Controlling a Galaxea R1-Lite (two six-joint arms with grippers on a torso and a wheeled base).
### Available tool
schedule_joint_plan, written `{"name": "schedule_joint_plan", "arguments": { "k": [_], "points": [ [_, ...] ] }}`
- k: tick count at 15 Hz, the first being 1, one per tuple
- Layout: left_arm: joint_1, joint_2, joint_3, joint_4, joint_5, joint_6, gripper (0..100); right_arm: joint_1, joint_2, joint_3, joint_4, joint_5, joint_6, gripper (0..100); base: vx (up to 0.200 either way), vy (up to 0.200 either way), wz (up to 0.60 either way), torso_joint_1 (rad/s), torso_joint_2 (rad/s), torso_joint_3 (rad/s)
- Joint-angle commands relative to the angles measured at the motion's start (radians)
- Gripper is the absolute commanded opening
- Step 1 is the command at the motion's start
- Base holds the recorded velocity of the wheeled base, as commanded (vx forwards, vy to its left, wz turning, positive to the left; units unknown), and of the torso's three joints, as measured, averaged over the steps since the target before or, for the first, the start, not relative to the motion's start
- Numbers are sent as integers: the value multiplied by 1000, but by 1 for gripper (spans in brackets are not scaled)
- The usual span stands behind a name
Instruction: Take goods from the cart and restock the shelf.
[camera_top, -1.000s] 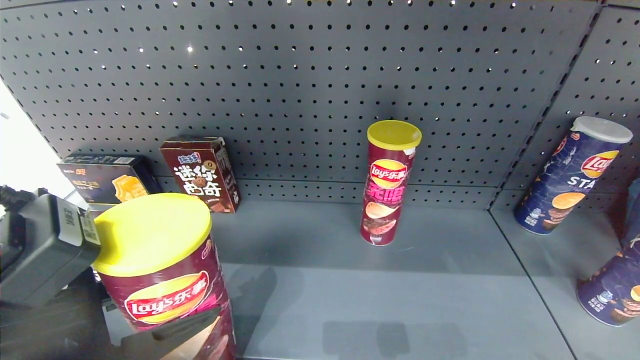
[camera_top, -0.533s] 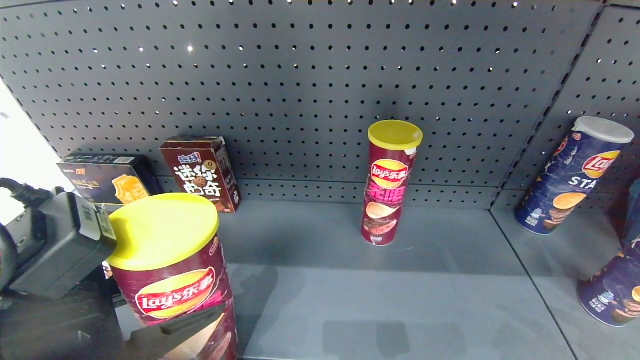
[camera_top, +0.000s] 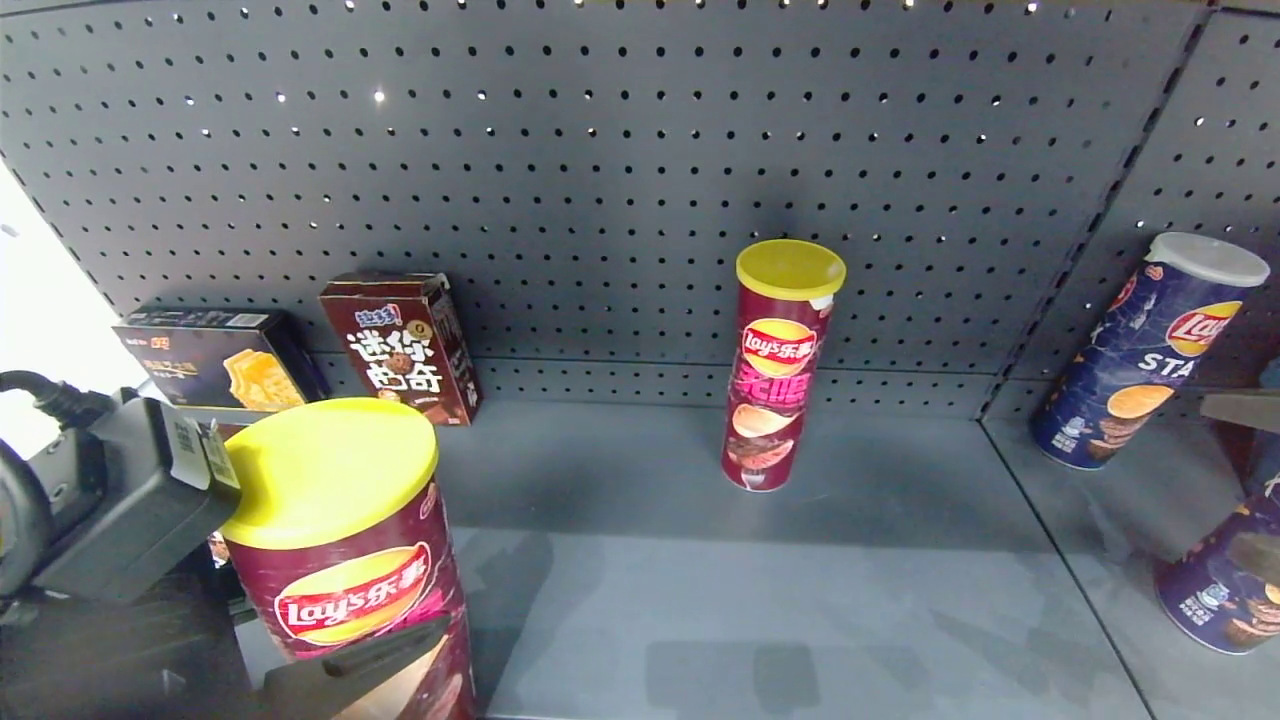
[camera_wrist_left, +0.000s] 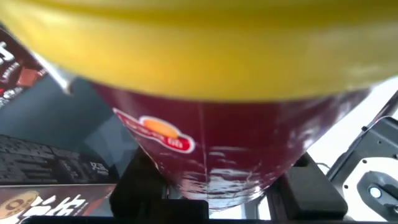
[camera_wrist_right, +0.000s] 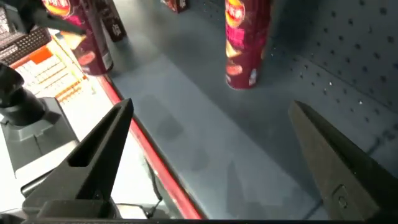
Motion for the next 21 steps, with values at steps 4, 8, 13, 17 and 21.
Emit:
{"name": "schedule_joint_plan", "arguments": {
  "k": [4, 8, 13, 17, 21],
  "points": [
    [-1, -2, 20, 0, 0, -7, 0, 108, 138, -73, 0, -34, -7, 100, 0, 0, 0, 0, 0, 0],
    [1, -2, 20, 0, 0, -7, 0, 172, 224, -123, -1, -78, -7, 100, 0, 0, 0, 0, 0, 0],
    [1, -4, 20, 0, 0, -7, 0, 186, 336, -148, -75, -198, -5, 100, 0, 0, 0, 0, 0, 0],
    [1, -5, 17, -2, 0, -9, 0, 179, 373, -146, -77, -208, 2, 100, 0, 0, 0, 0, 0, 0],
    [24, -5, 17, -17, -2, -7, 0, 159, 400, -140, -80, -213, 7, 100, 0, 0, 0, 0, 0, 0]
  ]
}}
